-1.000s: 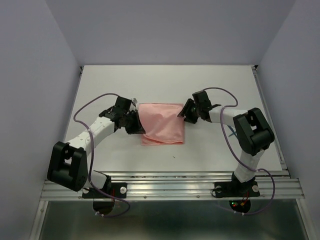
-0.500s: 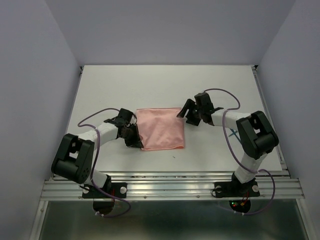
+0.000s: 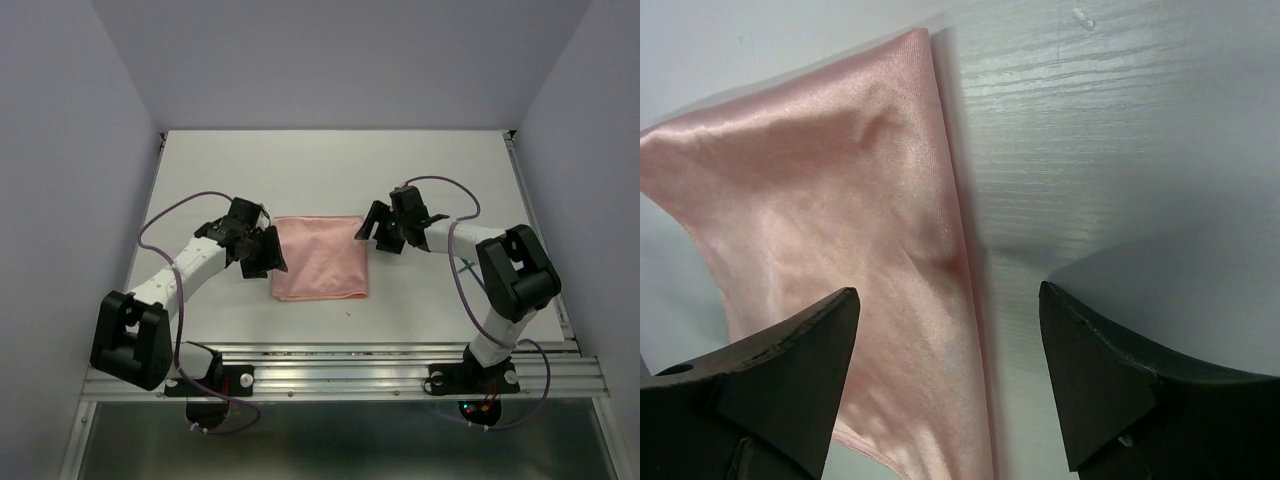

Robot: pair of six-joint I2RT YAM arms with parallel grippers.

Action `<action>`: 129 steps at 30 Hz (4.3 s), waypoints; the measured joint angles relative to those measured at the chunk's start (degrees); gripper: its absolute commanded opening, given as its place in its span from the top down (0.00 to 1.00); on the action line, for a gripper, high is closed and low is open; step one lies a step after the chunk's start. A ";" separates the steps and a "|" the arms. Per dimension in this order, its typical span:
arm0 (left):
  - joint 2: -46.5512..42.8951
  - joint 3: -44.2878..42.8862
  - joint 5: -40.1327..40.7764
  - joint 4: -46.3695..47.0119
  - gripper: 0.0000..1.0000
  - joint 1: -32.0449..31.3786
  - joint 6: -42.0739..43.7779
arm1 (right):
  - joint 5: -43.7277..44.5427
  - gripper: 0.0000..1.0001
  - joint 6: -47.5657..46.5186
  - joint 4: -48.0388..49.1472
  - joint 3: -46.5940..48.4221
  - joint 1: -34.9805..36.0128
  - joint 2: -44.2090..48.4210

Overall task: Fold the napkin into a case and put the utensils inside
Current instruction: Smooth out the square-folded napkin at the center of the board.

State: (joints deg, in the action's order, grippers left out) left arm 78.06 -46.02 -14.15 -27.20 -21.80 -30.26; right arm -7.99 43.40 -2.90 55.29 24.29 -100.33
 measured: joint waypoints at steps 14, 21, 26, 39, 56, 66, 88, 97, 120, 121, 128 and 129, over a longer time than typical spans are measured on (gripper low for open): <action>-0.44 -6.69 2.45 0.68 1.00 0.00 0.61 | 0.11 0.85 -5.27 -8.00 0.07 2.82 5.03; 5.49 -0.72 0.87 4.70 1.00 0.00 0.66 | -2.60 0.86 -6.05 -8.68 -3.32 10.12 8.83; 8.33 0.90 1.70 6.49 1.00 0.00 0.66 | -3.87 0.87 -5.27 -8.44 -9.42 11.50 8.04; 8.90 -9.22 3.89 4.17 1.00 0.04 1.62 | -0.94 0.88 -5.57 -9.05 -7.06 10.88 8.81; 30.62 -29.14 8.09 11.10 1.00 3.21 1.75 | -0.02 0.89 -7.41 -6.97 21.57 0.52 -13.66; 35.34 -30.56 9.90 12.94 1.00 3.91 1.95 | 0.07 0.90 -7.67 -6.47 24.94 -0.11 -19.21; 31.15 -31.78 12.17 10.21 1.00 6.93 1.92 | -10.67 0.93 -6.05 -3.02 -8.35 6.64 9.27; 34.77 -32.02 12.68 10.27 1.00 7.28 1.90 | -14.49 0.93 -4.37 -2.67 -13.07 6.32 10.99; 36.46 -32.13 13.16 12.28 1.00 7.28 1.44 | -13.68 0.96 -5.77 -3.28 -13.05 10.32 8.74; 36.46 -32.13 13.16 12.31 1.00 7.28 1.44 | -13.49 0.96 -5.68 -2.82 -13.05 10.23 7.93; 36.44 -32.13 13.33 12.41 1.00 7.28 1.49 | -11.54 0.95 -7.50 -5.88 -12.00 10.69 9.11; 36.46 -32.13 13.35 12.41 1.00 7.28 1.49 | -10.86 0.95 -7.98 -6.69 -11.65 10.69 9.57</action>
State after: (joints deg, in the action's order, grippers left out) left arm 114.52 -78.15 -0.80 -14.79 -14.52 -28.77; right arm -18.85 35.42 -9.58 43.64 34.98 -90.76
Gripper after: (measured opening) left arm 0.022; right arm 0.047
